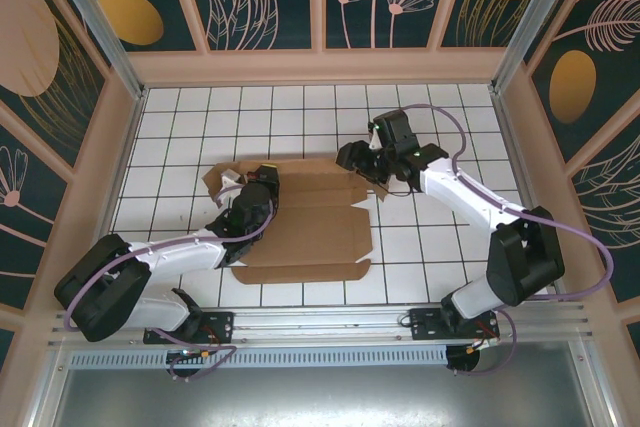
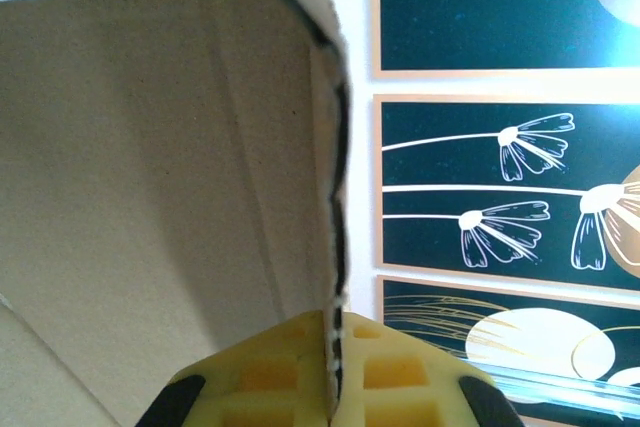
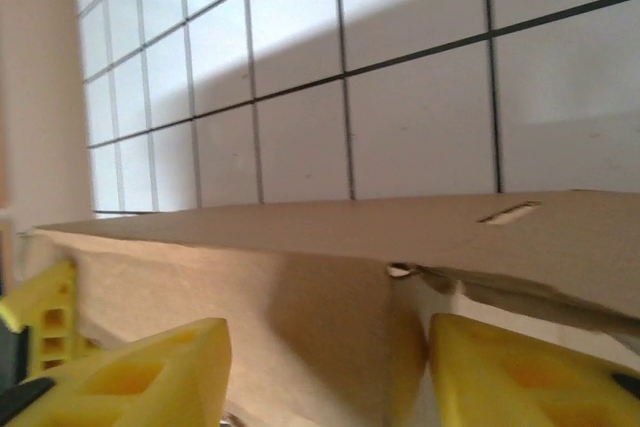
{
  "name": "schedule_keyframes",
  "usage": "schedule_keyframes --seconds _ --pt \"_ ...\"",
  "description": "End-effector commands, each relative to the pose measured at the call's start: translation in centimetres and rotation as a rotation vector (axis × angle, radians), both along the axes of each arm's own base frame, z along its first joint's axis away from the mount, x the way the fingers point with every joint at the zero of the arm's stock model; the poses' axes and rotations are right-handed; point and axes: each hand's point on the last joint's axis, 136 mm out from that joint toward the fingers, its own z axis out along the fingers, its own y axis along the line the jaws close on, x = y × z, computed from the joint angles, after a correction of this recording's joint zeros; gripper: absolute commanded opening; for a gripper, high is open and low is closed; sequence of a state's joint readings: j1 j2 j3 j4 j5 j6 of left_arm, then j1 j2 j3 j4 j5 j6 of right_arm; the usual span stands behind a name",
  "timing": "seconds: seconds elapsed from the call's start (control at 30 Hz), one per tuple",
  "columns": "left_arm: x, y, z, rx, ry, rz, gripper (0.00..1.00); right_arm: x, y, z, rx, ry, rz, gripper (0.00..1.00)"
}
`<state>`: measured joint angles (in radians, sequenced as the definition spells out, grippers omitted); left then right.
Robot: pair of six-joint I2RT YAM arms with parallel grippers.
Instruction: Fold the paper box
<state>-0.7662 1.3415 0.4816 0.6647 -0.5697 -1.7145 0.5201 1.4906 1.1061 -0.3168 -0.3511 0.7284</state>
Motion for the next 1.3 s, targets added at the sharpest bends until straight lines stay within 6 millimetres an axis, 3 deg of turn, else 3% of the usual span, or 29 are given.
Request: schedule_keyframes --seconds 0.0,0.13,0.3,0.5,0.67,0.77,0.93,1.07,1.17,1.27 --pt "-0.8 0.2 -2.5 0.048 0.057 -0.020 0.00 0.1 1.6 0.9 0.117 -0.013 0.009 0.47" --pt "-0.8 0.1 -2.5 0.046 0.058 -0.020 0.00 0.1 0.8 0.3 0.118 -0.017 -0.016 0.39" --pt "-0.8 0.6 -2.7 0.056 0.064 -0.004 0.00 0.1 -0.8 -0.1 0.054 -0.040 -0.034 0.39" --pt "-1.1 0.9 -3.1 0.067 0.068 -0.002 0.00 -0.7 -2.8 0.7 -0.047 -0.109 -0.018 0.50" --pt "-1.0 1.0 -2.6 0.069 0.055 0.005 0.00 -2.9 -4.7 2.1 -0.102 -0.193 -0.015 0.51" --pt "-0.8 0.9 -2.3 0.070 0.047 0.007 0.00 -4.8 -5.4 1.3 -0.119 -0.206 -0.018 0.41" --pt "-0.7 0.8 -2.2 0.073 0.048 0.009 0.00 -8.1 -5.2 -4.1 -0.222 -0.099 0.009 0.12" --pt "-0.7 0.8 -2.1 0.076 0.044 0.010 0.00 -8.6 -4.7 -7.2 -0.275 -0.043 0.019 0.05" --pt "-0.7 0.8 -2.0 0.079 0.042 0.005 0.00 -7.3 -5.3 -6.7 -0.312 -0.079 -0.015 0.01" --pt "-0.8 0.7 -2.1 0.088 0.048 -0.007 0.00 -6.0 -6.2 -3.4 -0.285 -0.194 -0.054 0.03"
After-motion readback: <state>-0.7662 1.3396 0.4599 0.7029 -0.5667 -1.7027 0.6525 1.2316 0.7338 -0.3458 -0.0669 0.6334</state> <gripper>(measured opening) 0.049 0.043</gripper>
